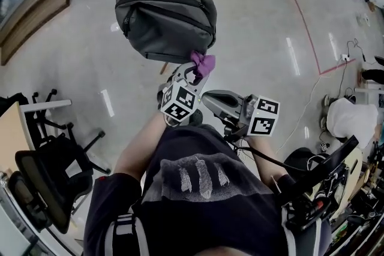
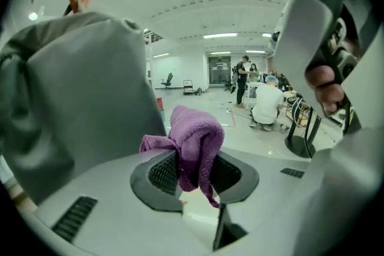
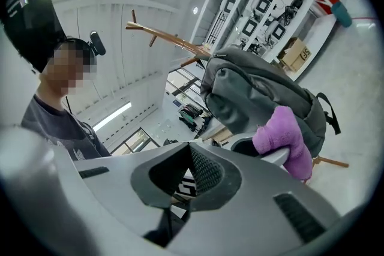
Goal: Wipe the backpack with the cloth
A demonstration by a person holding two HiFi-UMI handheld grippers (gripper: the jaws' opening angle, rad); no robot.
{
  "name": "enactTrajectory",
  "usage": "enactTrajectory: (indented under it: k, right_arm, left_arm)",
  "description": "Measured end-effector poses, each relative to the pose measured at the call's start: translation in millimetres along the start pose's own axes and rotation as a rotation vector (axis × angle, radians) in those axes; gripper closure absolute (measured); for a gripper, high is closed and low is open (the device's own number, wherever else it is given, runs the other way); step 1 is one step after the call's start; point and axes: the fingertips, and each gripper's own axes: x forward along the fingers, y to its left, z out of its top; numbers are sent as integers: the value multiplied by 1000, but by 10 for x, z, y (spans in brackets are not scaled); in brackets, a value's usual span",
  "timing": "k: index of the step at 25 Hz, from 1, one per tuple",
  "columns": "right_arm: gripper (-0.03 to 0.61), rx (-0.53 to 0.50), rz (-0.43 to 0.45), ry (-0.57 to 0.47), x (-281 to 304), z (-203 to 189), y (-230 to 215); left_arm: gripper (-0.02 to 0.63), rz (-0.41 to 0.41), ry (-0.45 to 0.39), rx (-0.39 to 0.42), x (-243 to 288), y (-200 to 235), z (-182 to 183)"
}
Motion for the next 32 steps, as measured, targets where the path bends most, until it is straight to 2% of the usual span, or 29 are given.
enactTrajectory:
  k: [1, 3, 4, 6, 8, 10, 13, 16, 19, 22, 25, 29, 32]
  right_arm:
    - [574, 0, 5, -4, -23, 13, -3]
    - [574, -8, 14, -7, -30, 28, -4]
    - [574, -15, 17, -6, -17, 33, -2]
    - [574, -28, 21, -2, 24, 39, 1]
    - [574, -31, 22, 5, 53, 32, -1]
    - [574, -30, 24, 16, 93, -7, 9]
    - [574, -40, 22, 38, 192, -89, 32]
    - [574, -52, 7, 43, 233, -72, 24]
    - [574, -52, -8, 29, 230, -31, 29]
    - [574, -48, -30, 16, 197, -11, 3]
    - [574, -50, -41, 12, 201, -7, 0]
    - [574, -49, -27, 19, 269, -4, 8]
    - [574, -53, -5, 33, 332, -6, 45]
  left_arm:
    - [495, 13, -4, 17, -41, 1, 26]
    - [495, 97, -30, -30, -268, 243, 2]
    - [495, 171, -55, -83, -465, 484, -35]
    - [495, 368, -123, -197, -975, 1115, -135]
    - [495, 558, -177, -273, -1449, 1776, -225]
    - [495, 669, -169, -275, -1728, 2331, -281]
    - [495, 727, -109, -202, -1817, 2921, -261]
    - [495, 720, -59, -171, -1612, 3227, -213]
    - [495, 639, -36, -157, -1313, 3192, -229]
    - [495, 518, -25, -136, -1050, 2864, -240]
    - [495, 429, -61, -162, -967, 2532, -212]
    - [495, 306, -97, -163, -941, 1992, -84]
    - [495, 225, -118, -133, -905, 1545, 104]
